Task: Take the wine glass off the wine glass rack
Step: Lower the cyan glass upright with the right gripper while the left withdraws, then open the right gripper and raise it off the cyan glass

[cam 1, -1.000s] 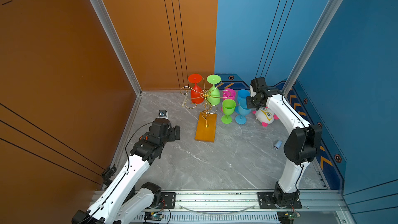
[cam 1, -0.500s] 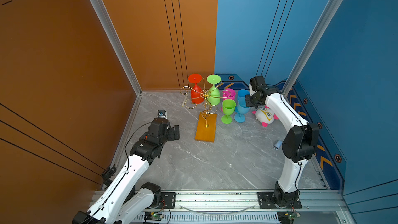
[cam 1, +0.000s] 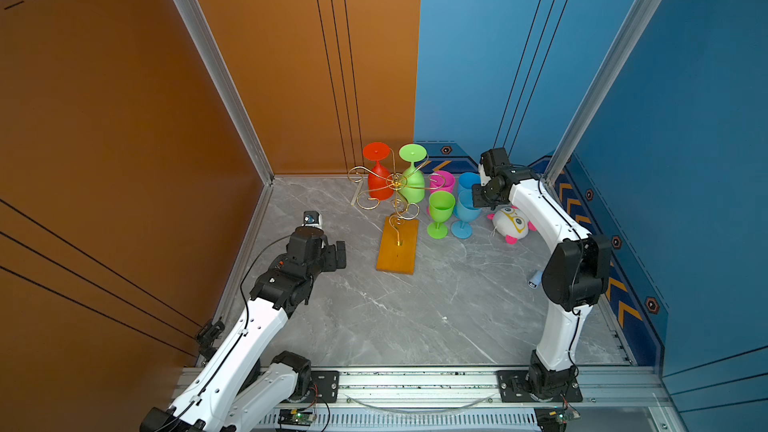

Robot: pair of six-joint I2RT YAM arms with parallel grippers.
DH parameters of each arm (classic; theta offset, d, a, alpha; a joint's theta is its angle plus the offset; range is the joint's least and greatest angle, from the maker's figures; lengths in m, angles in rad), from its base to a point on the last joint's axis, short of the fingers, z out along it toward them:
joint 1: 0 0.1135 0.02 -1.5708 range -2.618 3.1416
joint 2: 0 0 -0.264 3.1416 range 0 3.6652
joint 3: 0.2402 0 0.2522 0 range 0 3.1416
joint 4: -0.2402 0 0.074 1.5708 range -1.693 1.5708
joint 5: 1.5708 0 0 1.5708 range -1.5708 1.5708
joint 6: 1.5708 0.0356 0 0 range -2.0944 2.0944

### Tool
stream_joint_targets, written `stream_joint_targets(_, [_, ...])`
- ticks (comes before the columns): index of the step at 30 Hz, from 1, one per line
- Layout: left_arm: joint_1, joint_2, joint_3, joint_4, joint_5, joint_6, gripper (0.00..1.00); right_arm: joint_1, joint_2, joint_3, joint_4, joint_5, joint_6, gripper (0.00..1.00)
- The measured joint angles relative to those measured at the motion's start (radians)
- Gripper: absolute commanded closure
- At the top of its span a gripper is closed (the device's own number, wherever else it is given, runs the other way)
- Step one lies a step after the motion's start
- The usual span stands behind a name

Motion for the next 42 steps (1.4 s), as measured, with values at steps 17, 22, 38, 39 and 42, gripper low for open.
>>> stream_joint_targets(17, [0.01,-0.007,0.0,0.003,0.01,0.0,0.0,0.0,0.002,0.0,-0.01,0.0,0.0,0.91])
stream_joint_targets(22, [0.01,-0.01,0.0,0.006,0.011,0.0,0.0,0.0,0.007,0.0,-0.01,0.0,0.0,0.89])
stream_joint_targets(38, [0.016,-0.01,0.0,0.006,0.02,-0.008,0.0,0.0,0.007,0.0,-0.018,0.0,0.013,0.61])
stream_joint_targets(39, [0.017,-0.01,0.0,0.006,0.021,-0.008,0.01,0.0,0.005,0.0,-0.02,0.0,0.014,0.56])
stream_joint_targets(42, [0.018,-0.01,0.0,0.007,0.021,-0.012,0.0,0.0,-0.013,0.0,-0.029,0.001,0.014,0.42])
